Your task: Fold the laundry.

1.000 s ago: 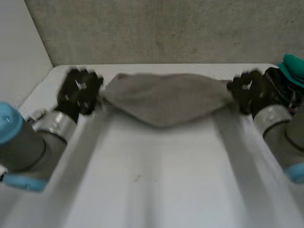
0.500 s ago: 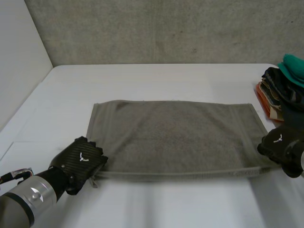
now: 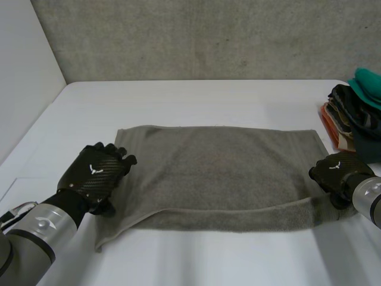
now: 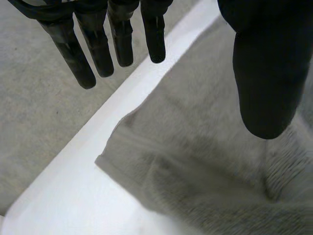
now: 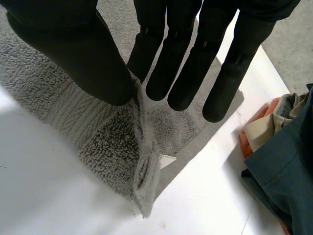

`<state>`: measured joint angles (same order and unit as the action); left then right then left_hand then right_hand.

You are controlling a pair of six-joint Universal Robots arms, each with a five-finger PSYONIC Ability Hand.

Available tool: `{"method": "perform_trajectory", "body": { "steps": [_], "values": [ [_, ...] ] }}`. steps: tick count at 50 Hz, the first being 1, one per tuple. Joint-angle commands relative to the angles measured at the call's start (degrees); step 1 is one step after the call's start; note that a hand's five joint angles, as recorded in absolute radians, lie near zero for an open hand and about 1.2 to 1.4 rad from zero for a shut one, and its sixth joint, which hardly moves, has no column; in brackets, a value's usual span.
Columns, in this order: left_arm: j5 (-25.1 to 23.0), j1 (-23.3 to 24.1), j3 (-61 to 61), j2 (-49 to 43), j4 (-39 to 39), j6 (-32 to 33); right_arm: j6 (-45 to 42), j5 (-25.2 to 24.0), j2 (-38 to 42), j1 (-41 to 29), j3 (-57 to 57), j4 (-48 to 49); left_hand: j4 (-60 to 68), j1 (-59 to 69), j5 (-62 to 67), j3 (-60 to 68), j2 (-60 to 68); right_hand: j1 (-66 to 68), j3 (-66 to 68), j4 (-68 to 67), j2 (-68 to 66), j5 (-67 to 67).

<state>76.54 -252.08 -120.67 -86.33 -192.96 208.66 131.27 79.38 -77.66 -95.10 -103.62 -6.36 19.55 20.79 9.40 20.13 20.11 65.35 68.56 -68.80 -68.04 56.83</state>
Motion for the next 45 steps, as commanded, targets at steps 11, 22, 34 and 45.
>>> {"method": "perform_trajectory", "body": {
  "steps": [11,22,34,45],
  "values": [
    [14.15,8.00,-0.18,-9.10,0.65,-13.28,0.57,0.07,-0.03,0.18,-1.49,3.19,-0.08,-1.32,0.07,-0.66,-0.64,14.65,11.44,-11.20,-11.96,13.17],
    [21.99,8.09,-1.94,-14.30,-2.16,-9.41,0.66,0.60,0.40,0.53,-1.58,4.86,0.42,-0.82,0.57,-0.16,-0.14,14.65,11.44,-11.20,-11.96,13.17],
    [22.17,7.30,-5.28,-12.81,-16.31,-4.50,1.62,1.13,-0.91,0.44,-1.85,5.04,60.45,59.21,60.60,59.87,59.89,14.65,11.44,-11.20,-11.96,13.17],
    [21.64,7.13,-2.56,11.25,-6.92,9.83,-3.64,1.57,-16.53,0.79,6.57,-8.90,60.45,59.21,60.60,59.87,59.89,14.65,11.44,-11.20,-11.96,13.17]
  ]
}}
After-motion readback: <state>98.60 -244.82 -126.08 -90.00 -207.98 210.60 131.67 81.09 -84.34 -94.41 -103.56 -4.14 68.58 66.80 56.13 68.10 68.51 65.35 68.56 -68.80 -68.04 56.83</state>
